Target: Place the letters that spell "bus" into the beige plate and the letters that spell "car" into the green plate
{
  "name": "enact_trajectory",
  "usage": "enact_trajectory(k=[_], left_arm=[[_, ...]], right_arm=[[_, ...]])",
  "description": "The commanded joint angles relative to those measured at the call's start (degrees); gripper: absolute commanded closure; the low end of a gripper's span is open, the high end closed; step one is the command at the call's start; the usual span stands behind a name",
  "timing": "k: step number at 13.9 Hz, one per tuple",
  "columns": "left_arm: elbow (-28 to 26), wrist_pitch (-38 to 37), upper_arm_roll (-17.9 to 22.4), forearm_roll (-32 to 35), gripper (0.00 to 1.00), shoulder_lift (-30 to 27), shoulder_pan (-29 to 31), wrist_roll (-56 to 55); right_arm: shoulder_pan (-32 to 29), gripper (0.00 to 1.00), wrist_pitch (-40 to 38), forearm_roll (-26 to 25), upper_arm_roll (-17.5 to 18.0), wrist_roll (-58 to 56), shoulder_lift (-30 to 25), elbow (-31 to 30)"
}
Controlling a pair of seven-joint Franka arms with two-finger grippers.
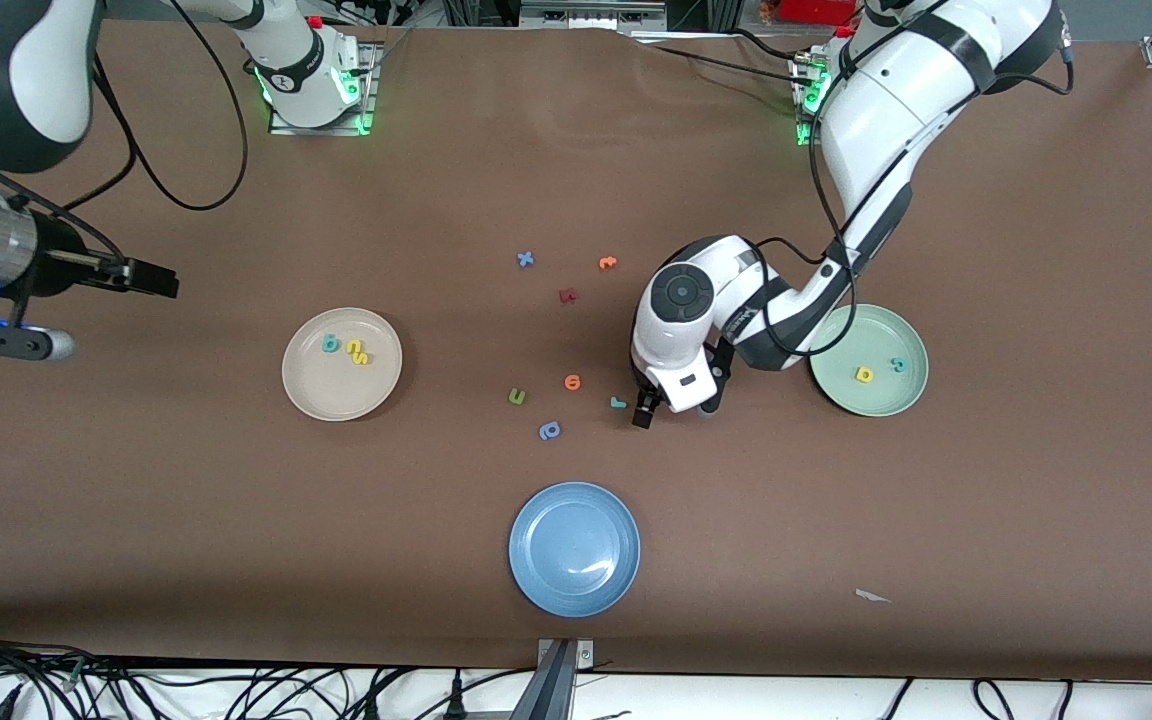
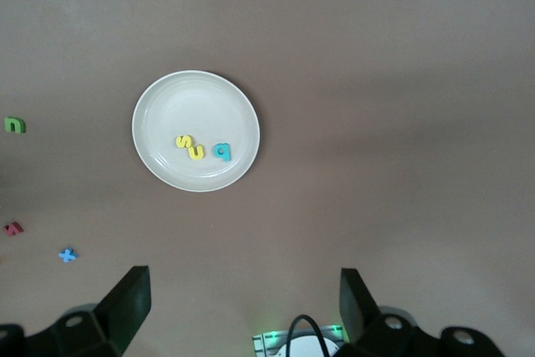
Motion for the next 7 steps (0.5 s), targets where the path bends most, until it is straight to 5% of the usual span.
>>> enact_trajectory(k=[1, 6, 7], left_arm=[[3.97, 0.45, 0.67, 0.51, 0.01, 2.41, -1.95, -2.42], [10.39, 1.77, 4.26, 0.42, 0.13, 6.99, -6.78, -5.4], [10.57, 2.03, 5.06, 0.34, 0.16, 7.25, -7.57, -5.67]], right_arm=[[1.08, 0.0, -2.51, -0.64, -0.75, -2.3, 1.21, 1.12], [0.82, 0.0, 0.47, 0.33, 0.65, -3.79, 0.43, 0.51], [0.21, 0.0, 1.7, -0.46, 3.44, -3.44, -0.71, -0.02]])
